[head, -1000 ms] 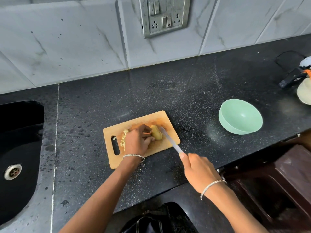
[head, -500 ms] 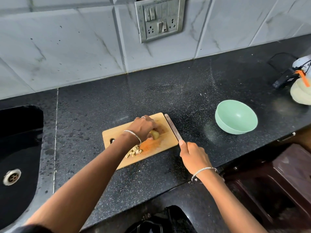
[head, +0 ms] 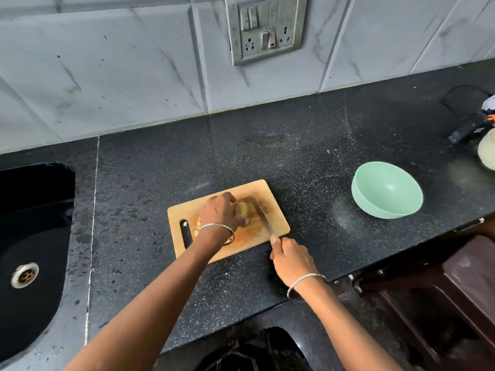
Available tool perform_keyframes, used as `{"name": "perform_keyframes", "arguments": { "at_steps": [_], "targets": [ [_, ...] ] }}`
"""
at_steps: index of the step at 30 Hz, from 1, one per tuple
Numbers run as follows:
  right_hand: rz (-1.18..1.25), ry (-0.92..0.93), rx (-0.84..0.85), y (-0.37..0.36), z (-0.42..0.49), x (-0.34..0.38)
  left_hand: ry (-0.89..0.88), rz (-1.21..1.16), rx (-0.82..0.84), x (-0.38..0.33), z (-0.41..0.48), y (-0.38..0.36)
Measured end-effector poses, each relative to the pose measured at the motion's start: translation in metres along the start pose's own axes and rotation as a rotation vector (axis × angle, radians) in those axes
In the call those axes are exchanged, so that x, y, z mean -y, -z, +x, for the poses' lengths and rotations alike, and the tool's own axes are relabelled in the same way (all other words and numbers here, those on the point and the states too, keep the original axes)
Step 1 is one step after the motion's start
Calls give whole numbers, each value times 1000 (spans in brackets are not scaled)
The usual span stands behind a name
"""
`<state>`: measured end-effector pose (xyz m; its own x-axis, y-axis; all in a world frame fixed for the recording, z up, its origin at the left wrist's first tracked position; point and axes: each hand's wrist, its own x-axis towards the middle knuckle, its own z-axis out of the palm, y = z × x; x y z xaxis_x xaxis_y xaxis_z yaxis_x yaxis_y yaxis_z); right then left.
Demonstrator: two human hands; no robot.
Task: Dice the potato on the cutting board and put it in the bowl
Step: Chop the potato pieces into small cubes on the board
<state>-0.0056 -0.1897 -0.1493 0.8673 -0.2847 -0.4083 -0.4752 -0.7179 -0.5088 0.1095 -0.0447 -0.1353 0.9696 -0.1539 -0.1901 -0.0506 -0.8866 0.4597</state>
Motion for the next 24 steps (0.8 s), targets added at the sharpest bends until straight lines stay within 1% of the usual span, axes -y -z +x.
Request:
{"name": "perform_keyframes", "arguments": {
  "at_steps": [2, 4, 12, 15, 20, 24],
  "targets": [
    [13, 5, 17, -2, 1, 3, -52, 11, 44, 2, 2, 4],
    [34, 19, 33, -3, 1, 8, -98, 30, 55, 3, 3, 6],
    [73, 65, 17, 0, -3, 18, -142, 37, -69, 1, -3, -1],
    [64, 78, 19, -1, -3, 20, -141, 25, -86, 2, -3, -2],
    [60, 81, 34, 1, -2, 21, -139, 5, -57, 1, -1, -1],
    [-6, 54, 26, 0, 3, 34, -114, -79, -7, 4, 1, -1]
  ]
}}
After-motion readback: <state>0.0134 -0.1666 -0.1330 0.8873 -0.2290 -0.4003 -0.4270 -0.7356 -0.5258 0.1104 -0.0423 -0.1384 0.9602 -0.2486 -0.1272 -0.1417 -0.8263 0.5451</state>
